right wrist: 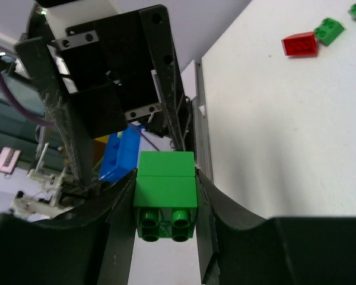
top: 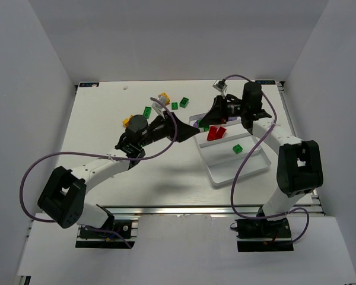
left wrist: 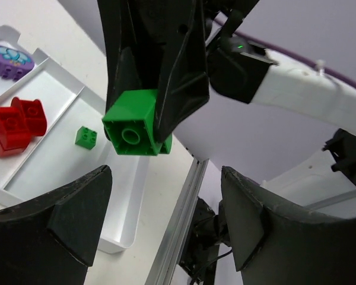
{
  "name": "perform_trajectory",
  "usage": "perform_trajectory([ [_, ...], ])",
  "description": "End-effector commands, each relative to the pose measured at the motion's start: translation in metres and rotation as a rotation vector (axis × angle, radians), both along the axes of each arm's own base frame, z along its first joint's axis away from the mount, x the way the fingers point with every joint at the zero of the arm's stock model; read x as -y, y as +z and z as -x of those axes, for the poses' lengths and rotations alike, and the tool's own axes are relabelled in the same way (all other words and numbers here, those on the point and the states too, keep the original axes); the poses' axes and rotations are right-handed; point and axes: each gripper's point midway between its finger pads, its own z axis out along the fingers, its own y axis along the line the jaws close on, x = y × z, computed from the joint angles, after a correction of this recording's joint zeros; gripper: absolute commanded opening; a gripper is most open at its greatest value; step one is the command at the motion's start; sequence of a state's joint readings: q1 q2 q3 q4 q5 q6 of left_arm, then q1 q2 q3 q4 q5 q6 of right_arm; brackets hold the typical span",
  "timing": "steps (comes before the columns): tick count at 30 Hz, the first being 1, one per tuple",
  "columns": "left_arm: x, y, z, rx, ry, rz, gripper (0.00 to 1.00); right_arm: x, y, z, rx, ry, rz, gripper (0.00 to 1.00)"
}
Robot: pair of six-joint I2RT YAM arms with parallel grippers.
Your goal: Sort the legos into containers by color
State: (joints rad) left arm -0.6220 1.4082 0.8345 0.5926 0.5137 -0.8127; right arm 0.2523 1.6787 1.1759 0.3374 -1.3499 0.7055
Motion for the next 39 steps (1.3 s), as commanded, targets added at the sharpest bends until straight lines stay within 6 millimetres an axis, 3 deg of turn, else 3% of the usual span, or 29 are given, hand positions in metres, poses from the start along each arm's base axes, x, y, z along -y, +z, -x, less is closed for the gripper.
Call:
perform_trajectory([
  [1, -0.005, 0.026, 0.015, 0.073, -0.027, 0.054, 0.84, -0.002, 0.041, 0.015, 0.059, 0.065, -0.076, 0.0],
  [14, -0.002, 0.038, 0.01, 0.084, -0.021, 0.076, 0.84, -0.003, 0.072, 0.03, 0.087, 0.048, -0.151, 0.0],
  [22, 0.002, 0.058, 0.008, 0.102, -0.04, 0.145, 0.82, -0.004, 0.073, 0.036, 0.084, 0.055, -0.159, 0.0],
  [39, 0.008, 0.053, 0.012, 0.04, -0.092, 0.198, 0.68, -0.01, 0.071, 0.038, 0.085, 0.058, -0.171, 0.0],
])
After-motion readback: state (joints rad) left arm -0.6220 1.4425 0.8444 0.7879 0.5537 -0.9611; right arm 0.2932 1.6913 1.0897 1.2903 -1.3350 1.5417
